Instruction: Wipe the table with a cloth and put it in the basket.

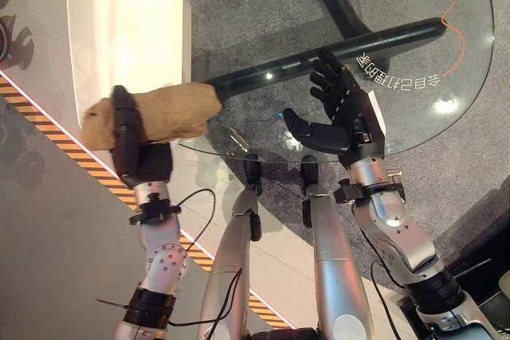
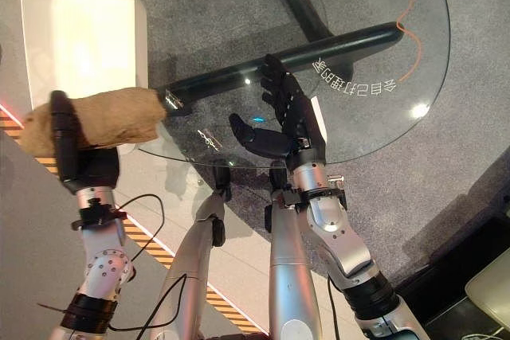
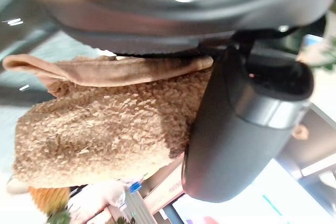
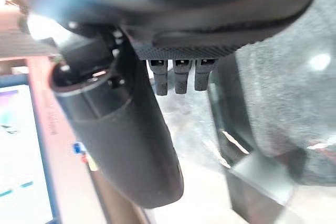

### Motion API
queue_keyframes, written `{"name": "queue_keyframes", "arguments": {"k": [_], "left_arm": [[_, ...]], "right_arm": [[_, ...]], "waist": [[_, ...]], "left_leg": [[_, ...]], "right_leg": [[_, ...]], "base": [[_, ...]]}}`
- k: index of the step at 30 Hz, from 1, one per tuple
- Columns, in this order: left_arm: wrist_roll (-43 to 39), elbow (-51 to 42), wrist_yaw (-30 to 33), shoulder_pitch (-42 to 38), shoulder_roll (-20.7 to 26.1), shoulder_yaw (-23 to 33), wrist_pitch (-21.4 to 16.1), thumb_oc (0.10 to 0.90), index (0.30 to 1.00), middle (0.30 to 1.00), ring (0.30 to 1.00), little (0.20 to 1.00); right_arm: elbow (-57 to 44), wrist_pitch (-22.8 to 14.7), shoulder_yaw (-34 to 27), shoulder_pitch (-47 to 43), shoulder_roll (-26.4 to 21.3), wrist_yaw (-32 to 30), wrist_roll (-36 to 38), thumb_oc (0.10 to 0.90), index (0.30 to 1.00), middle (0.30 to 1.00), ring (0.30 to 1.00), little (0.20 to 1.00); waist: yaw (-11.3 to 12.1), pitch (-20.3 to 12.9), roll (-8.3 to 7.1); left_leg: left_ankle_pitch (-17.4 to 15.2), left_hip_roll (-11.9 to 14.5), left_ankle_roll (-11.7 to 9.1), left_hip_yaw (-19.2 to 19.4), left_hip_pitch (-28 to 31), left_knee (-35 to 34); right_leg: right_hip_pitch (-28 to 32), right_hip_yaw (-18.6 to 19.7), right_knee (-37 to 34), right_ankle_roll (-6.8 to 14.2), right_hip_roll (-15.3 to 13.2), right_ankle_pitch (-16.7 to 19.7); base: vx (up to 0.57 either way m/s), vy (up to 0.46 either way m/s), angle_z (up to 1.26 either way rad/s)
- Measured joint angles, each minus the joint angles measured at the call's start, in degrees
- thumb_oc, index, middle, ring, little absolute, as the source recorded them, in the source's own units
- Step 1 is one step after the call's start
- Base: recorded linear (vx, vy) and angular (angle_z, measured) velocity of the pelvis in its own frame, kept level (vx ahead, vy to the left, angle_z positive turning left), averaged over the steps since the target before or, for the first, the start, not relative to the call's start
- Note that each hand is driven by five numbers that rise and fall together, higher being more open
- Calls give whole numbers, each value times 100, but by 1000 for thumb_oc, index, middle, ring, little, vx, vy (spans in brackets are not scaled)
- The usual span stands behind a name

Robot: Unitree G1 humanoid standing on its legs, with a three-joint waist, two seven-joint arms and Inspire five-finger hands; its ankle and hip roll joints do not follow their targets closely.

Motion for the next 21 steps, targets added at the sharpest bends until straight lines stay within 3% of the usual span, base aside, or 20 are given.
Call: {"name": "queue_keyframes", "arguments": {"k": [3, 10, 13, 17, 21], "left_arm": [[716, -21, 637, -128, 16, 76, -6, 100, 300, 300, 300, 200], [1823, 15, 1839, -348, 155, 183, 4, 100, 300, 300, 300, 200], [2720, 168, 2821, -624, 190, 417, 26, 100, 300, 300, 300, 200], [4502, 658, 4253, -1130, 801, 533, 510, 100, 300, 300, 300, 200], [5449, 1499, 4904, -1635, 1464, 536, 1139, 100, 300, 300, 300, 200]], "right_arm": [[115, 243, 98, 55, -12, 114, -38, 800, 900, 900, 900, 900], [630, 667, 124, 44, -69, 359, -116, 800, 900, 900, 900, 900], [841, 906, 183, -1, -249, 521, -149, 800, 900, 900, 900, 900], [976, 1219, 298, -69, -504, 792, -171, 800, 900, 900, 900, 900], [988, 1392, 463, -271, -728, 1046, -169, 800, 900, 900, 900, 900]], "waist": [[-17, 0, 92], [-33, -2, 95], [-35, -2, 95], [-41, -2, 96], [-128, -3, 97]], "left_leg": [[-6, -19, -8, 19, 29, -3], [-7, -9, -14, 53, 54, -28], [-4, -4, -20, 103, 52, -24], [-3, -20, -28, 133, -11, 16], [-13, -13, -42, 139, -68, 82]], "right_leg": [[-1, 29, 57, 10, -2, -18], [-50, 74, 151, -28, -4, -60], [-92, 122, 202, -33, 4, -82], [-202, 155, 323, -44, -10, -120], [-249, 161, 371, -51, -1, -124]], "base": [[32, 85, -1], [41, 91, -1], [51, 108, -4], [61, 106, 0], [60, 81, 0]]}}
